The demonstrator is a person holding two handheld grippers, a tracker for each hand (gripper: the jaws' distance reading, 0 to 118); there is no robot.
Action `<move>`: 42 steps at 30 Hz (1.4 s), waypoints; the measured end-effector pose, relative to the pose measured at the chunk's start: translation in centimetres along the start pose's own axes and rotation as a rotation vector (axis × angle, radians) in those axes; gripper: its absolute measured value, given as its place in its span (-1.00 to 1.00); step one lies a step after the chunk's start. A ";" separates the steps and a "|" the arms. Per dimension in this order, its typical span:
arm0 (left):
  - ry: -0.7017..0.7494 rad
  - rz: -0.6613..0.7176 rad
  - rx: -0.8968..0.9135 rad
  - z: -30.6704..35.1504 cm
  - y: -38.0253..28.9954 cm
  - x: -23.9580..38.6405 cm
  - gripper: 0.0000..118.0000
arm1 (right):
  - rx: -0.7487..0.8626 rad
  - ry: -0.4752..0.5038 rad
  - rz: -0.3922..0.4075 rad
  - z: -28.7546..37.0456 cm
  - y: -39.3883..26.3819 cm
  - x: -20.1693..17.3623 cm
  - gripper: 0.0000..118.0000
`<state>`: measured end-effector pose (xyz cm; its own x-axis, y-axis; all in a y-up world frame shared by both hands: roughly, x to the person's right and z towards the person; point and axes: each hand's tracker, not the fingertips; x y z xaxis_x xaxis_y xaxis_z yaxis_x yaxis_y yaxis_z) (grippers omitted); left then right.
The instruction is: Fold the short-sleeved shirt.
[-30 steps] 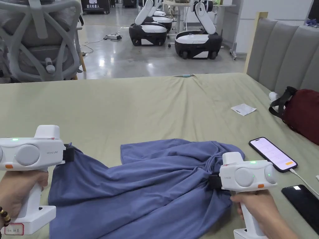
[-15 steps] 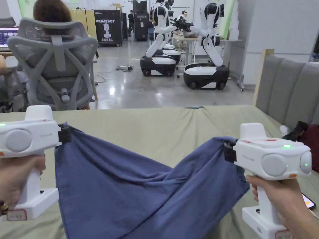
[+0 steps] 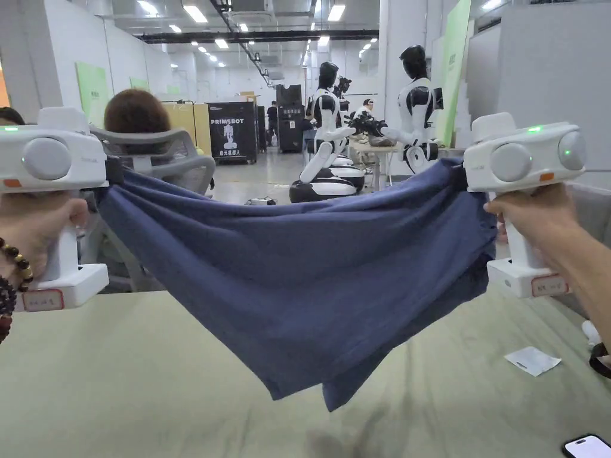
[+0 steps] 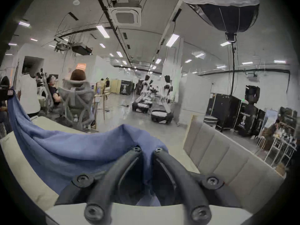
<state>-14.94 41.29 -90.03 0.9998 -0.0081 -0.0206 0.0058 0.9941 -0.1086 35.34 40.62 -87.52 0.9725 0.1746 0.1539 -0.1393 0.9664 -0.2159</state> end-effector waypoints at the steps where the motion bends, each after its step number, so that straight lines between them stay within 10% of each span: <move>1: 0.000 0.009 -0.001 -0.6 0.4 0.0 -0.96 | 0.003 -0.022 -0.018 -0.4 1.0 0.2 -0.89; 22: -0.088 0.054 -0.224 -5.6 -13.7 2.4 -0.96 | -0.161 0.035 -0.006 -5.7 -11.7 -0.9 -0.88; 42: -0.165 -0.016 -0.520 25.7 -34.3 -1.5 -0.96 | -0.477 0.126 0.051 23.3 -35.3 0.0 -0.86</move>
<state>-16.08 9.97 -60.76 0.9900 0.0355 0.1365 0.0518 0.8087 -0.5860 35.90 10.85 -57.46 0.9858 0.1667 0.0199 -0.1151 0.7578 -0.6422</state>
